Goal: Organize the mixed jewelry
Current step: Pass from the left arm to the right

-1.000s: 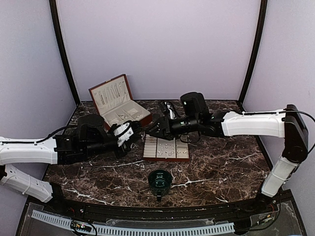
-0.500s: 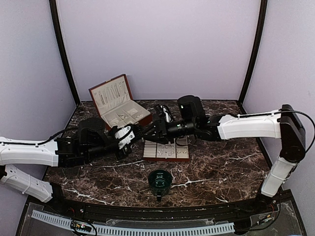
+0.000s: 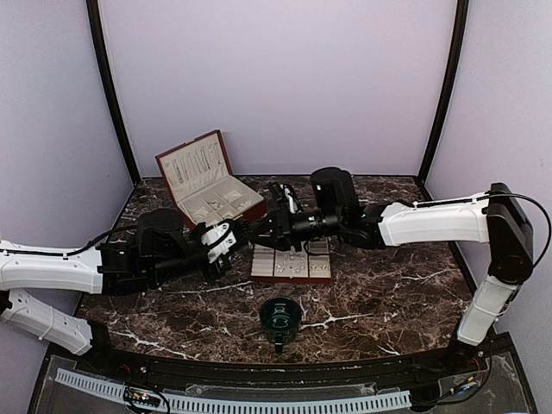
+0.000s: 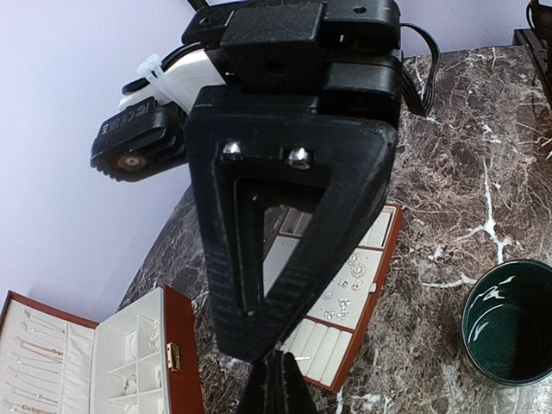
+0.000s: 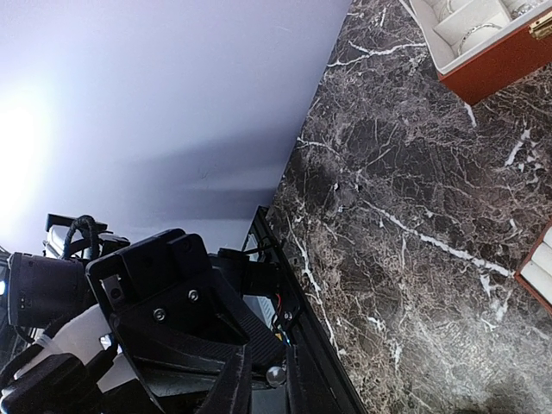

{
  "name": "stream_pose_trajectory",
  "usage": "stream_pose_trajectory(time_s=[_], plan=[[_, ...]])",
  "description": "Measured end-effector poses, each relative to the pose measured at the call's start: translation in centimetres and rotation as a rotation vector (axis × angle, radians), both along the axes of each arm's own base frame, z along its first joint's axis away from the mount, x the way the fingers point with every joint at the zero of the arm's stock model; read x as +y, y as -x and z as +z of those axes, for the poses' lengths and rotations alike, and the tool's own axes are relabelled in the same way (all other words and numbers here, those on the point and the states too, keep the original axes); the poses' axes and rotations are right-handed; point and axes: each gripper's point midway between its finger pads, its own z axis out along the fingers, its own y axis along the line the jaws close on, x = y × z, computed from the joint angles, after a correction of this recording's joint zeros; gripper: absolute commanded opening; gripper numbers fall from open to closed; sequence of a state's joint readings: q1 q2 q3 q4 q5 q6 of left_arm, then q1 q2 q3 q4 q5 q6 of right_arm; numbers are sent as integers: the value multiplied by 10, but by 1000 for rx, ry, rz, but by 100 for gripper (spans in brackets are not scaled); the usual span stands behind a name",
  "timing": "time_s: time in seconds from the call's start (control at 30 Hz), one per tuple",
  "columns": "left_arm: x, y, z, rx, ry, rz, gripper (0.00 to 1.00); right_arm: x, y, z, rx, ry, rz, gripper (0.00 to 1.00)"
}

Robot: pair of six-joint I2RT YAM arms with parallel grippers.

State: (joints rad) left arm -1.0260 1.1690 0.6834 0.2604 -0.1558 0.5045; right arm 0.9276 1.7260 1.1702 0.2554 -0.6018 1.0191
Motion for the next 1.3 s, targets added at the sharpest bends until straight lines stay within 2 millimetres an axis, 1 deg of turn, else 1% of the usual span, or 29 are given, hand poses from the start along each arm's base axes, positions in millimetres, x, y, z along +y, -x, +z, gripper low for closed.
stream_pose_trajectory(time_s=[0.2, 0.47, 0.77, 1.03, 1.07, 1.2, 1.23, 1.3], plan=[[2, -3, 1, -12, -3, 28, 0, 0, 0, 0, 10, -6, -5, 12], [2, -5, 0, -19, -4, 42, 0, 0, 0, -1, 17, -11, -9, 14], [5, -7, -2, -26, -7, 65, 0, 1, -2, -5, 28, -10, -19, 0], [4, -9, -6, -22, -18, 70, 0, 0, -4, -8, 26, -2, -32, 0], [4, -9, -7, -21, -19, 70, 2, -1, -5, -9, 25, 0, -35, 0], [4, -9, -10, -8, -19, 75, 17, -2, -6, -12, 5, 9, -48, 0], [4, -9, -10, -5, -17, 77, 23, -2, -6, -13, -3, 13, -54, 0], [4, -9, -10, 2, -9, 81, 37, -4, -7, -14, -22, 19, -64, 0]])
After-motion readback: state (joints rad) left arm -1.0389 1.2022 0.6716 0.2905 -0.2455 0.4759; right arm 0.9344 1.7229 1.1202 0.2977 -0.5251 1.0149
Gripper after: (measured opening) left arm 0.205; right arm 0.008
